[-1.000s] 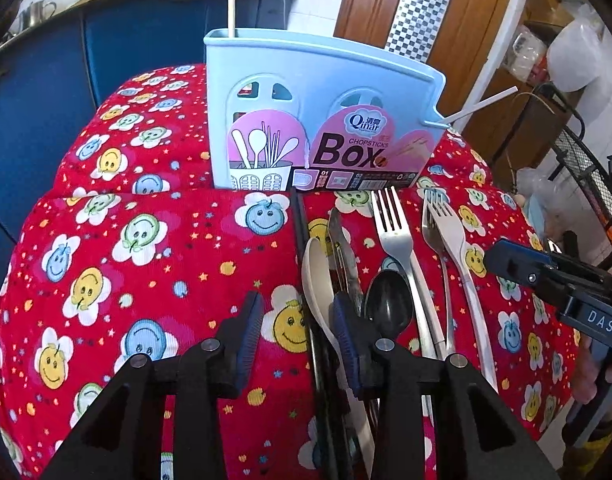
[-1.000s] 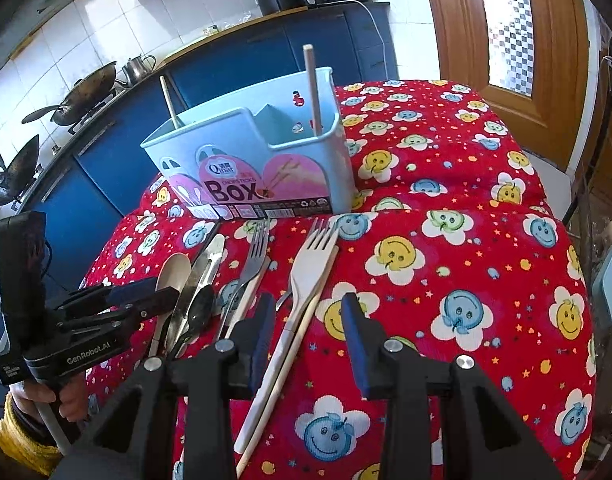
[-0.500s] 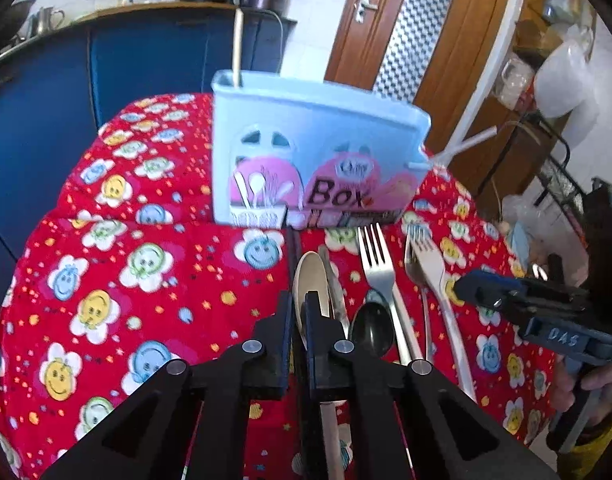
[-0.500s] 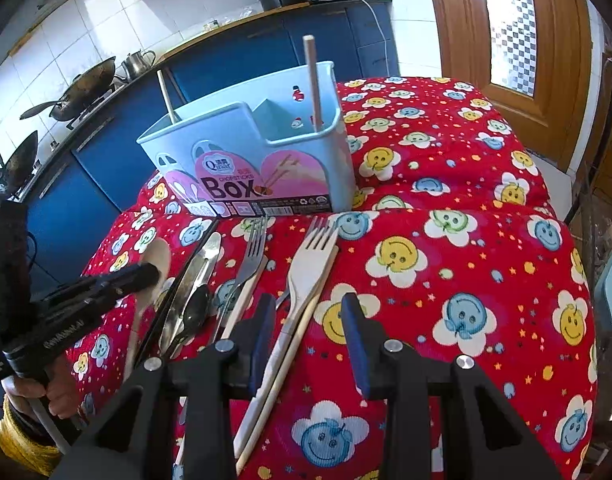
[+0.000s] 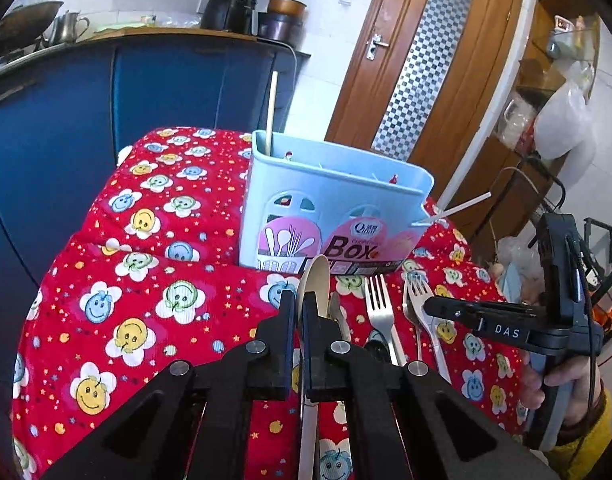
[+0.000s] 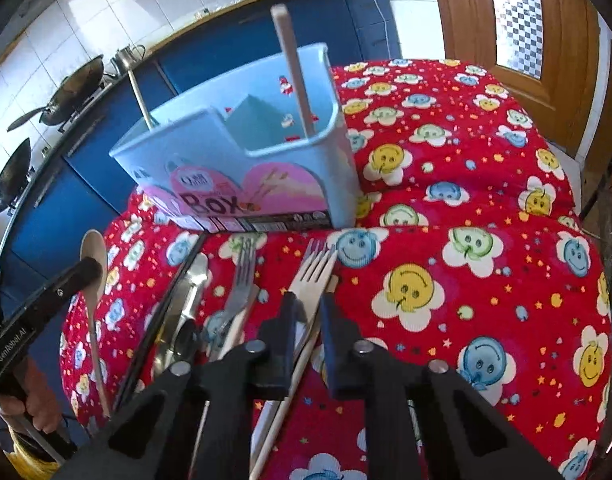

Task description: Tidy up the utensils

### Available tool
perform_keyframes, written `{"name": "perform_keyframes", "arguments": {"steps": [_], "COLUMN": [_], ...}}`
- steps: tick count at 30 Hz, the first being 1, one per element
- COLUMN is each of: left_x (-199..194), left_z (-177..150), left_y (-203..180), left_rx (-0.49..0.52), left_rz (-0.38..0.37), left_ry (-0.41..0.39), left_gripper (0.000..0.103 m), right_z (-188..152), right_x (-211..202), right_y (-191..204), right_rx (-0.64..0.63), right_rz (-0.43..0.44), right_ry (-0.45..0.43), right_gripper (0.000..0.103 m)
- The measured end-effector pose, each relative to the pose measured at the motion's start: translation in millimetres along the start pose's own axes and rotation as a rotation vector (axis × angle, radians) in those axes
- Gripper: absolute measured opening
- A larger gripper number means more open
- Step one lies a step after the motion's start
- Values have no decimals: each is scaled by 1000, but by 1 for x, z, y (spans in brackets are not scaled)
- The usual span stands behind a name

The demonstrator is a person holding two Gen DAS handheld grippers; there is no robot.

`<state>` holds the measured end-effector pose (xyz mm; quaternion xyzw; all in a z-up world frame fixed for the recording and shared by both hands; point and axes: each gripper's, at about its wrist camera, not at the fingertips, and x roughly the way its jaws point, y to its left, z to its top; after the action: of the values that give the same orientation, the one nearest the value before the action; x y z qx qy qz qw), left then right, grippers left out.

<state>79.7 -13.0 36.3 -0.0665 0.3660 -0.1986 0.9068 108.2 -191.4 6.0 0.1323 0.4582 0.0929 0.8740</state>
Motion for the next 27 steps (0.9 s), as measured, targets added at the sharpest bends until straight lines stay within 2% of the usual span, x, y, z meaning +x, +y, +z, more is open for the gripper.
{"name": "perform_keyframes", "arguments": {"steps": [3,5,9,12,17,22,27], "left_x": [-3,-5,-7,-11,-20,-30,-37], "left_z": [1,2,2,3,8,20,35], "left_y": [0,1,0,0,-2,-6,-10], "left_rx": [-3,-6,-8,-10,-10,-4,7], "left_rz": [-8,-15,-22,-27,-33,-32,-25], "left_ry": [-9,-15,-24,-33,-73,-136,-206], "left_gripper": [3,3,3,3,3,3,3], "right_z": [-2,-6,-17,-21,-19,-14,-3], "right_x": [-8,-11,-13,-23,-52,-77,-93], "right_y": [2,2,3,6,22,41,49], "right_rx": [6,25,37,45,-12,-93,-116], "right_rz": [45,102,151,187,170,93,65], "right_ry": [-8,15,45,25,-90,-236,-353], "right_gripper": [5,5,5,5,5,5,5]}}
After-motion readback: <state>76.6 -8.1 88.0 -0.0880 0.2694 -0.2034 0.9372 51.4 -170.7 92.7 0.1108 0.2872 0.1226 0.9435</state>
